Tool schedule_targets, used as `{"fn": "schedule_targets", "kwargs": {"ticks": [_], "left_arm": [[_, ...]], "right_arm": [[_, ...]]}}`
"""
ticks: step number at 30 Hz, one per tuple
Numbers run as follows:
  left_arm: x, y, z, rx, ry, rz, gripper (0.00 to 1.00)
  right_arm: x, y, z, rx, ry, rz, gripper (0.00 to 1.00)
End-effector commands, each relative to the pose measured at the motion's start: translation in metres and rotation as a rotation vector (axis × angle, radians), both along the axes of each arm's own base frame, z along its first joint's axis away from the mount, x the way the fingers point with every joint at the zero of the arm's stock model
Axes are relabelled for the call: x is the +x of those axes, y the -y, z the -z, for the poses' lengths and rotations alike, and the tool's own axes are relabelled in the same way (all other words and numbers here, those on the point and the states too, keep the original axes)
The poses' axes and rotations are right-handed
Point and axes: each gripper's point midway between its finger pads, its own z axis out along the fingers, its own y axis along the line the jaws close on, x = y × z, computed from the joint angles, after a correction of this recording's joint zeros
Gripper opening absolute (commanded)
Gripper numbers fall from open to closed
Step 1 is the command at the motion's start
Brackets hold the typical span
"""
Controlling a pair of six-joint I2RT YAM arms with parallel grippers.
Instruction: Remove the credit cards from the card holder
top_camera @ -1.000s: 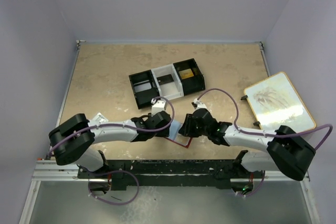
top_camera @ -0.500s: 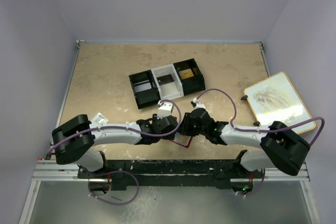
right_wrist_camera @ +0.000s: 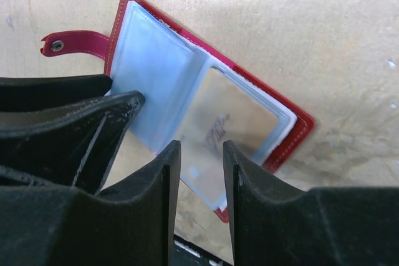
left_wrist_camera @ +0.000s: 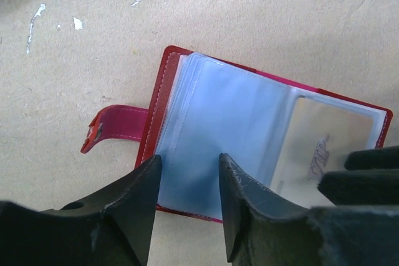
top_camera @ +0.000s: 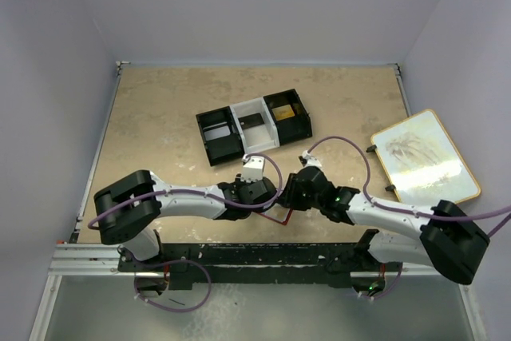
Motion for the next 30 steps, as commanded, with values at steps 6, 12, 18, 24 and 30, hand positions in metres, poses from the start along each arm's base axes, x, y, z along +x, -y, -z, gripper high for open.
{"fn": "schedule_targets", "kwargs": {"ticks": [6, 12, 18, 24, 30], "left_arm": [[-0.017, -0.011, 0.023, 0.011, -0.079, 0.024, 0.33], [-0.019, -0.011, 0.024, 0.016, -0.084, 0.029, 0.32], [-0.019, -0.009, 0.021, 0.008, -0.081, 0.035, 0.32], [-0.018, -0.009, 0.017, 0.005, -0.075, 0.037, 0.32], [-0.018, -0.009, 0.016, 0.003, -0.071, 0.037, 0.32]], "right_arm": [[-0.008, 0.026, -0.004, -0.059, -0.019, 0.071, 0.38], [-0.011, 0.02, 0.002, -0.015, -0.031, 0.065, 0.39], [-0.005, 0.018, 0.006, -0.051, -0.04, 0.069, 0.39], [0.003, 0.016, -0.003, -0.045, -0.005, 0.082, 0.38], [0.0, 0.002, -0.019, 0.036, 0.026, 0.015, 0.37]]}}
